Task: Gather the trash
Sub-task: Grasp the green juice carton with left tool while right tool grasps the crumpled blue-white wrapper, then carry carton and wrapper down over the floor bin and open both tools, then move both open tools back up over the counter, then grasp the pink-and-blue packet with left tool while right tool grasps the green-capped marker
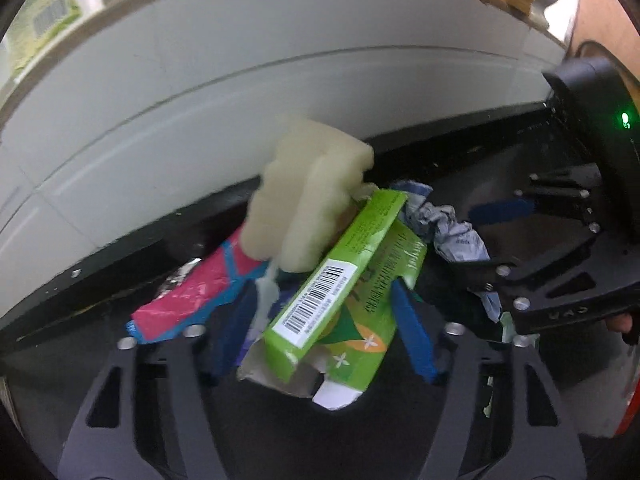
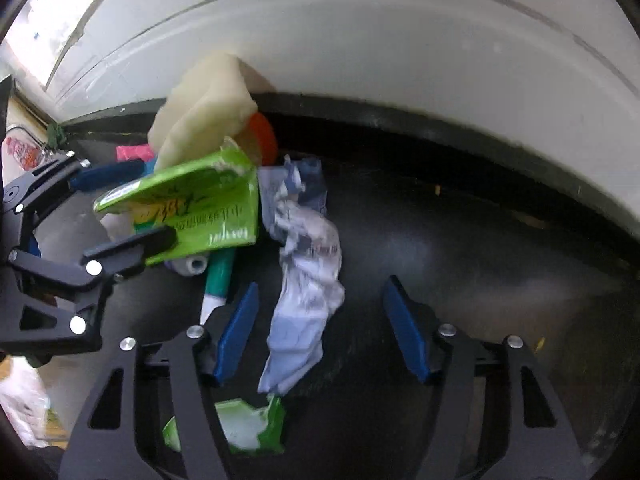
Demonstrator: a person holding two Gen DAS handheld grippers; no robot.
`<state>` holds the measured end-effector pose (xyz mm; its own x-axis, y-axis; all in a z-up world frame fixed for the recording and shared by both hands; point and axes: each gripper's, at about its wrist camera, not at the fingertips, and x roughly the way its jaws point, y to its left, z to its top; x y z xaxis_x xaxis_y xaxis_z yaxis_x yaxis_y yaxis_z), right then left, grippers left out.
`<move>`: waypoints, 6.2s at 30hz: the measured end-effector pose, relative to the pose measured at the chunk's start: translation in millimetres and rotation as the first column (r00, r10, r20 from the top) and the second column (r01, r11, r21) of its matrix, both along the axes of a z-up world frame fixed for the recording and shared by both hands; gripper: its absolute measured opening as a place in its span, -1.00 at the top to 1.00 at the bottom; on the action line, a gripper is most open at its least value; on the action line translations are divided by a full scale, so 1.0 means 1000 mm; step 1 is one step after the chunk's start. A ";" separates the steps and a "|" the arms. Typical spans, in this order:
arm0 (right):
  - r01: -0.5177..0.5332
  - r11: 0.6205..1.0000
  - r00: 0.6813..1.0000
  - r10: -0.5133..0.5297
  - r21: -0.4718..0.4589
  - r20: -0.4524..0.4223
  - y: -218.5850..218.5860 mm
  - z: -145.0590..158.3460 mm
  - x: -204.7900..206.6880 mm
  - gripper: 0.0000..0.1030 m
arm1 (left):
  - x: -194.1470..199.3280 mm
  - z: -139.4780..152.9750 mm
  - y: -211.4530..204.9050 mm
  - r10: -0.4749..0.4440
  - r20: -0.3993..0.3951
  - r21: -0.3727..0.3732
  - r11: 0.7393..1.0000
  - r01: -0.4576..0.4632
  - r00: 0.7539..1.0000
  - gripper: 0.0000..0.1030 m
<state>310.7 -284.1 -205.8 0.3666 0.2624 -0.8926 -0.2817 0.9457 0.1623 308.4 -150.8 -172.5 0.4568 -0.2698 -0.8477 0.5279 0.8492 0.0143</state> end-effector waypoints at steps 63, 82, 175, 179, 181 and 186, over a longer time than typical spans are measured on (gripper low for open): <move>-0.554 0.829 0.820 0.529 0.072 0.219 0.375 0.140 -0.316 0.48 | -0.433 0.106 0.355 0.756 0.129 -0.027 0.650 -0.759 0.642 0.66; -0.828 0.550 0.546 0.835 0.111 -0.066 0.601 0.032 -0.460 0.48 | -0.611 0.000 0.486 0.967 -0.082 0.023 0.242 -0.970 0.240 0.66; 0.068 0.998 0.998 -0.068 0.015 -0.011 0.051 0.032 -0.073 -0.42 | -0.025 0.019 0.101 0.050 0.157 0.159 0.984 -0.075 0.986 -0.86; 0.048 0.999 0.998 -0.048 -0.004 -0.045 0.052 0.016 -0.056 -0.36 | 0.013 -0.004 0.092 -0.036 0.139 0.200 0.980 0.007 0.990 -0.85; 0.049 0.999 0.997 -0.049 -0.001 -0.062 0.051 0.008 -0.049 -0.31 | 0.025 -0.014 0.089 -0.067 0.132 0.218 0.975 0.037 0.989 -0.85; 0.051 0.999 0.995 -0.051 -0.004 -0.084 0.050 -0.003 -0.044 0.00 | 0.041 -0.023 0.091 -0.099 0.117 0.210 0.975 0.073 0.988 -0.58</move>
